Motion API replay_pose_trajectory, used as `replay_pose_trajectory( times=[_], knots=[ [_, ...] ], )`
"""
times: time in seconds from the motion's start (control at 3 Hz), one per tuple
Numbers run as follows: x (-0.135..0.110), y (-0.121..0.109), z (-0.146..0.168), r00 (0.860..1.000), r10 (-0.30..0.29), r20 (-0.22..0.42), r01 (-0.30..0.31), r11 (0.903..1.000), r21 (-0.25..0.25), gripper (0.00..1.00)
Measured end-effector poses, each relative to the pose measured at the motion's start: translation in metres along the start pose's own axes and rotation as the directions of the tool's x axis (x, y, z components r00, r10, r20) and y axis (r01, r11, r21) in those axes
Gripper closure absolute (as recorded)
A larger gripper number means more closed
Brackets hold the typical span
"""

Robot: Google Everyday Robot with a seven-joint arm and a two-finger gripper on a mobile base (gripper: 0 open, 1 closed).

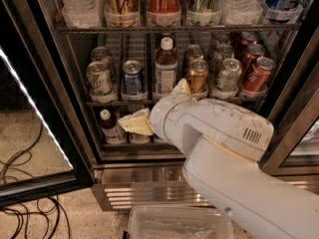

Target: Pick pepsi can from middle shelf of fridge

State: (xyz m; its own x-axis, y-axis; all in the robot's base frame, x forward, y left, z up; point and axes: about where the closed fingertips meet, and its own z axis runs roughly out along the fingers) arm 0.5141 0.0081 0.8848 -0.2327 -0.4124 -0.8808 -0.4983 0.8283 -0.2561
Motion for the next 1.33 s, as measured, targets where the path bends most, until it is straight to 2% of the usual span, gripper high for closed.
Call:
replay_pose_trajectory(
  times=[0.33,0.67,1.0,1.33],
  knots=[
    [-0.004,0.011,0.008,1.0,-0.005,0.022,0.006,0.9993,-0.037,0.0],
    [-0.031,0.017,0.014,0.994,0.036,0.108,-0.028,0.9966,-0.077,0.0],
    [-0.044,-0.004,0.017,0.97,0.177,0.166,-0.167,0.9833,-0.073,0.0],
    [-0.036,0.015,0.033,0.937,0.31,0.16,-0.295,0.9492,-0.111,0.0]
  ],
)
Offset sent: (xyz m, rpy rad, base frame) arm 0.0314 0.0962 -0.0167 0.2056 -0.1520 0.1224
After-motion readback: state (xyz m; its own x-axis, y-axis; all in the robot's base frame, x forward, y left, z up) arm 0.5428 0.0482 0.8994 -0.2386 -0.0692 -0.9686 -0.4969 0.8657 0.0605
